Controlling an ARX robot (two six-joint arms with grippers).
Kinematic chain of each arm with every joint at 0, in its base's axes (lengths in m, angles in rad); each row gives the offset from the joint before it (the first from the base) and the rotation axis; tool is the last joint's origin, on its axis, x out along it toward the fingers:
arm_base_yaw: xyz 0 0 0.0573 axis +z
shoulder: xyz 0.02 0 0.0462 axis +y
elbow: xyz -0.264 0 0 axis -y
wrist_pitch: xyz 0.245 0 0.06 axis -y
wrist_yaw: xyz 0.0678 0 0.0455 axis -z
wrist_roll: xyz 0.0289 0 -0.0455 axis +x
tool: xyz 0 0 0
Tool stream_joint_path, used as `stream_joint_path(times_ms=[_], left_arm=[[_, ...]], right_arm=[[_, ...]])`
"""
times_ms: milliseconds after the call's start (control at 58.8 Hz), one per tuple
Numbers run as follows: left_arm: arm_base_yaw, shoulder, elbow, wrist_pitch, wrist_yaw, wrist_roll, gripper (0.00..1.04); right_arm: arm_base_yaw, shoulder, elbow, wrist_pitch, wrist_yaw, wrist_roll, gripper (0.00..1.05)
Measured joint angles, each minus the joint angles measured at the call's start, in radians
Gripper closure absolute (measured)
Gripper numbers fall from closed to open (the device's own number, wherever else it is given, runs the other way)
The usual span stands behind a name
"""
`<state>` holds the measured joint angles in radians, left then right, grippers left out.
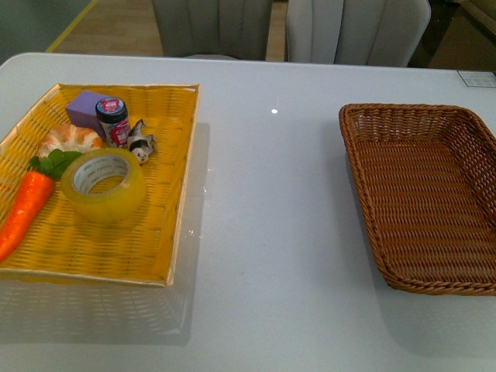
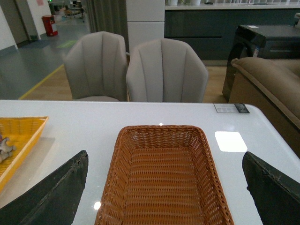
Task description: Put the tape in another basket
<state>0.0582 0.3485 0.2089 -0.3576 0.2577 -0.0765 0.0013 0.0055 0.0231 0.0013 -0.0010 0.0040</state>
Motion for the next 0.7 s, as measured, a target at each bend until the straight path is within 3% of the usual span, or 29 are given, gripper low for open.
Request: stream_joint_path(times_ms=[306,476,697], left_arm=[[-0.040,0.830,0.275,0.517,-0.048,-0.027,0.09],[-0.101,1.271,0.499,0.570,-0.172,-0.117,0.09],[-0.149,1.599,0.700,0.525,-0.285,-0.242,0.09]], right_arm=[[0.000,0.000,0.000,0.000,0.000,0.000,0.09],[0.000,0.000,0.000,0.000,0.000,0.000,0.09],[0.000,0.000,0.000,0.000,0.000,0.000,0.09]])
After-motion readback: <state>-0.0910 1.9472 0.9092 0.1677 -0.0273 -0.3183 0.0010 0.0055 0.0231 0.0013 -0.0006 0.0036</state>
